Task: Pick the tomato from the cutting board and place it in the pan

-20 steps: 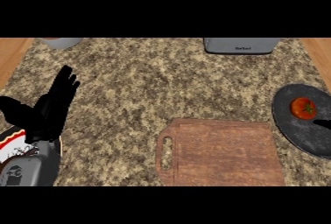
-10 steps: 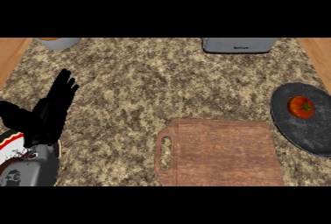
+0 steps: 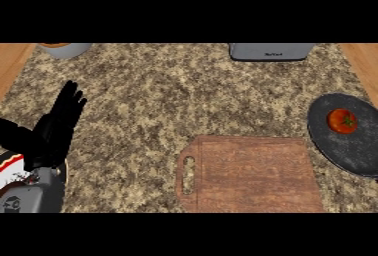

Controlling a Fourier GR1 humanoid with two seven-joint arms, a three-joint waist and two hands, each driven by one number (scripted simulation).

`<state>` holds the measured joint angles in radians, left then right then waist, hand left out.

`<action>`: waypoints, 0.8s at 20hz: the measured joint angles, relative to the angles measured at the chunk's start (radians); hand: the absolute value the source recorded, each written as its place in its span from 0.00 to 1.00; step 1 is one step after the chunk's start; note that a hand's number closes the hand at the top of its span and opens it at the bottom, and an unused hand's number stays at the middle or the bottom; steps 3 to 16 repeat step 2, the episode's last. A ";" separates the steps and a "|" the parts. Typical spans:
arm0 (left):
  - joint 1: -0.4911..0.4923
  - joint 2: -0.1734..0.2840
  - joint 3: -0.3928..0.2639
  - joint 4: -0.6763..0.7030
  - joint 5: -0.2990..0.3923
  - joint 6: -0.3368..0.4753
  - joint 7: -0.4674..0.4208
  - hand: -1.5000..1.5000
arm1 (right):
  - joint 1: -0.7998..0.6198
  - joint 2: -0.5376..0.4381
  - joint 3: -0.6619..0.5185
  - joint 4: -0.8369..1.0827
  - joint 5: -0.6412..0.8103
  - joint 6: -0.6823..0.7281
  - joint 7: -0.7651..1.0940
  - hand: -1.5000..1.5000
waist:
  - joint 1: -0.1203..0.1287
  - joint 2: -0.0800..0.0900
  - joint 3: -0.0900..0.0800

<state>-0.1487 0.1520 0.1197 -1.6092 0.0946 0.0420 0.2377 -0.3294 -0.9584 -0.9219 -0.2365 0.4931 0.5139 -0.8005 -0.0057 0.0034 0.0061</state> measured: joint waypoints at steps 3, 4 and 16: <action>0.001 0.002 -0.001 -0.009 0.002 -0.002 0.009 0.50 | 0.014 -0.006 0.005 -0.007 -0.010 -0.002 -0.004 0.00 | 0.003 0.000 0.000; 0.001 0.002 -0.001 -0.009 0.002 -0.002 0.009 0.50 | 0.014 -0.006 0.005 -0.007 -0.010 -0.002 -0.004 0.00 | 0.003 0.000 0.000; 0.001 0.002 -0.001 -0.009 0.002 -0.002 0.009 0.50 | 0.014 -0.006 0.005 -0.007 -0.010 -0.002 -0.004 0.00 | 0.003 0.000 0.000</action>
